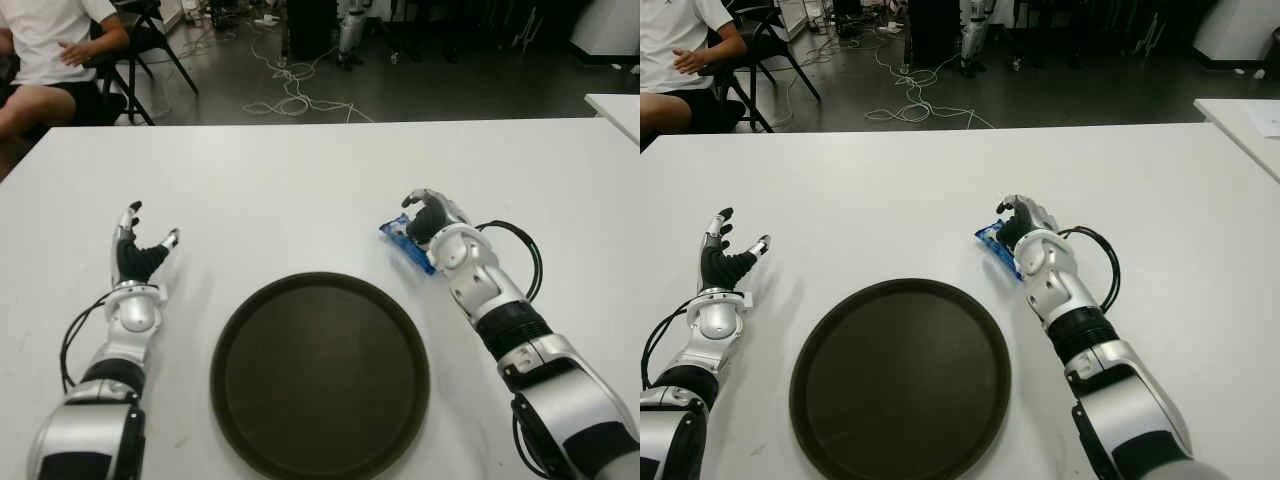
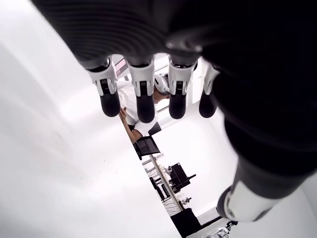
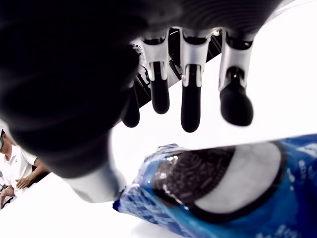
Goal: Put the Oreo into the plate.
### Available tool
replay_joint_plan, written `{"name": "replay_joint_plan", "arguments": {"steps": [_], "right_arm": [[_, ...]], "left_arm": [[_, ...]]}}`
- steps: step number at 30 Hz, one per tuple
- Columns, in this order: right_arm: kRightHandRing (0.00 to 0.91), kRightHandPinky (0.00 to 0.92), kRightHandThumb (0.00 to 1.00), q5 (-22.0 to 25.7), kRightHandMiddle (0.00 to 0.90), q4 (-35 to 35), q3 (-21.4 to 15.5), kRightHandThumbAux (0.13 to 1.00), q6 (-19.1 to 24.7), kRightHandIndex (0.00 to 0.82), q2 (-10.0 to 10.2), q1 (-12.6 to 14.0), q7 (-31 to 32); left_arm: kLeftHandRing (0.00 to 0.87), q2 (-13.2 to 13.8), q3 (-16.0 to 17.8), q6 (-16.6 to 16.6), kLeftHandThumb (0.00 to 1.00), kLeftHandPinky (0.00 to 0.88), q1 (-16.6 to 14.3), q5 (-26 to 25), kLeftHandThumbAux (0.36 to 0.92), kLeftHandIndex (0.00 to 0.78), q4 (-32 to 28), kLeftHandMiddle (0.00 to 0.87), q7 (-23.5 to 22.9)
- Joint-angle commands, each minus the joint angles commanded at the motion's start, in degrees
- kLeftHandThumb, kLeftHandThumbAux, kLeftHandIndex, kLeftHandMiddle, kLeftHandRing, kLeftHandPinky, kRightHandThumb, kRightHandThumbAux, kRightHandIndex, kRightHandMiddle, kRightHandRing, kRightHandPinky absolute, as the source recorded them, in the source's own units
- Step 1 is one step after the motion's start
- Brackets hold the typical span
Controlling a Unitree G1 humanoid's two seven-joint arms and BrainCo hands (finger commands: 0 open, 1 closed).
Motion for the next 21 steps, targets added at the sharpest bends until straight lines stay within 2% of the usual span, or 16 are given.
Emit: {"name": "replay_joint_plan", "arguments": {"steps": [1,3,6,10,21], "right_arm": [[0.328,0.26,0.068,-0.35,0.32,0.3,0.31,0.722,0.02,0.237,-0.18,-0.09,0.03],[0.17,0.133,0.027,-1.05,0.156,1.74,1.03,0.678,-0.12,0.1,-0.42,-0.56,0.08],[0.056,0.063,0.009,-1.85,0.051,5.8,2.0,0.65,-1.12,0.032,-0.45,-1.93,-0.24],[0.011,0.022,0.001,-2.97,0.01,7.37,3.28,0.639,-0.86,0.006,-0.5,-2.77,0.22],[0.0,0.013,0.0,-4.27,0.0,7.36,4.81,0.631,0.05,0.0,-0.8,-3.26,1.31]], "left_arm": [[0.066,0.01,0.01,-0.02,0.0,0.051,0.01,-0.01,0.749,0.07,-0.02,0.093,0.01],[0.07,0.02,0.02,-0.05,0.0,0.055,0.01,-0.01,0.748,0.071,-0.02,0.095,-0.02],[0.073,0.02,0.06,-0.09,0.0,0.053,0.01,-0.06,0.754,0.073,-0.03,0.097,-0.15],[0.072,-0.04,0.18,-0.26,0.0,0.054,0.01,-0.21,0.758,0.073,-0.03,0.097,-0.34],[0.069,0.08,-0.13,0.41,0.0,0.049,-0.05,0.31,0.754,0.067,-0.05,0.095,0.13]]}}
